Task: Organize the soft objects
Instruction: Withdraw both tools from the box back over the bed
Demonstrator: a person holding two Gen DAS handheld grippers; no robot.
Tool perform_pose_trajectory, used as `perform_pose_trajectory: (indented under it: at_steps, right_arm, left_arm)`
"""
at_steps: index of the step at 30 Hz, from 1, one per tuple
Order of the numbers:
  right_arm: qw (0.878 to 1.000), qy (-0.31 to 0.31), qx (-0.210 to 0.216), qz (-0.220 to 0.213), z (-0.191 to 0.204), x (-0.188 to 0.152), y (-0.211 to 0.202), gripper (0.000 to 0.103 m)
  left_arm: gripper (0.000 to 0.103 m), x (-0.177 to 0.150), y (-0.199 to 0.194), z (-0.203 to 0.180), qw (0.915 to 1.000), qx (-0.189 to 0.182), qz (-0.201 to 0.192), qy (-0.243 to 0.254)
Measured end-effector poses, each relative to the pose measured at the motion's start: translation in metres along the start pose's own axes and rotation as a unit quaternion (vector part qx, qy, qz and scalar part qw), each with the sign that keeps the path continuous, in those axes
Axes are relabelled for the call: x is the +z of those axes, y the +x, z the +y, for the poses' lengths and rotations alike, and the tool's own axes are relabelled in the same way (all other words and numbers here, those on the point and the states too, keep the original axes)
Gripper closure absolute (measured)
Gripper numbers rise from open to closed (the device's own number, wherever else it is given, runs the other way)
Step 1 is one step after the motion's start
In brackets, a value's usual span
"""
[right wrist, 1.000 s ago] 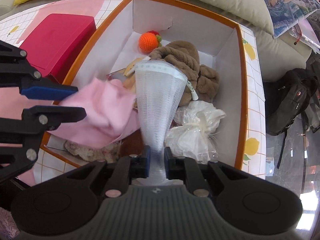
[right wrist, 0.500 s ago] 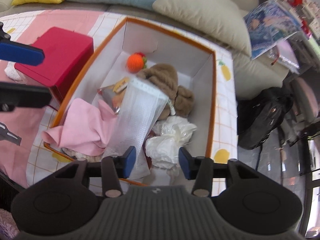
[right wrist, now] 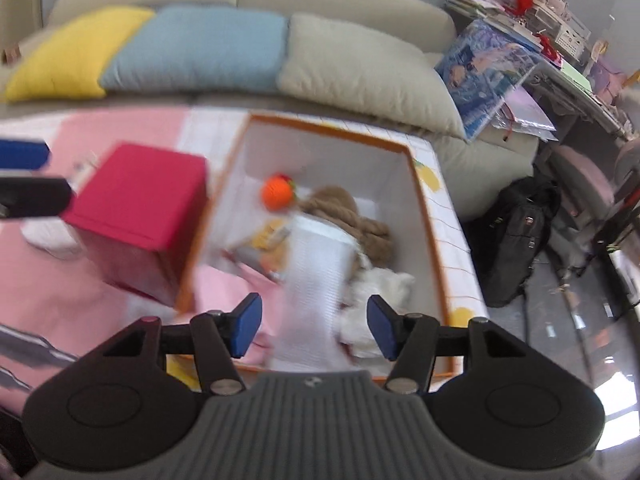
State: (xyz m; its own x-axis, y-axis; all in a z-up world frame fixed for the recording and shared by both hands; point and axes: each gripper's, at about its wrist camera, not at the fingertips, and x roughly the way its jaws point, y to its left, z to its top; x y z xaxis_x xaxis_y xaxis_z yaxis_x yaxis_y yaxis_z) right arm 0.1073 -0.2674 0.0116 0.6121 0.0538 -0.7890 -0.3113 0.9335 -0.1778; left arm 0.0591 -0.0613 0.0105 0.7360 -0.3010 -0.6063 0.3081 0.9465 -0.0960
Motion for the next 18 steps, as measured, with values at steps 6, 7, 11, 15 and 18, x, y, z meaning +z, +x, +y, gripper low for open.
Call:
perform_pose_trajectory:
  at_steps: [6,7,11,15,18]
  right_arm:
    - [0.999,0.02,0.037,-0.032,0.04,-0.005,-0.007,0.045]
    - [0.998,0.027,0.044,-0.032,0.046,-0.005,-0.006,0.045]
    - [0.996,0.036,0.072,-0.024,0.073,-0.009,-0.005,0.044]
    - [0.995,0.02,0.101,-0.017,0.105,-0.012,-0.003,0.042]
    - [0.995,-0.011,0.101,-0.024,0.129,-0.012,-0.002,0.042]
  left_arm:
    - [0.046,-0.02,-0.01,0.029,0.9989,0.027,0.011,-0.036]
    - [0.046,-0.024,-0.012,0.034,0.9984,0.031,0.014,-0.045]
    - [0.046,-0.041,-0.019,0.054,0.994,0.057,0.03,-0.088]
    - [0.046,-0.057,-0.026,0.072,0.9891,0.074,0.039,-0.121]
    - [0.046,-0.068,-0.033,0.083,0.9858,0.092,0.049,-0.132]
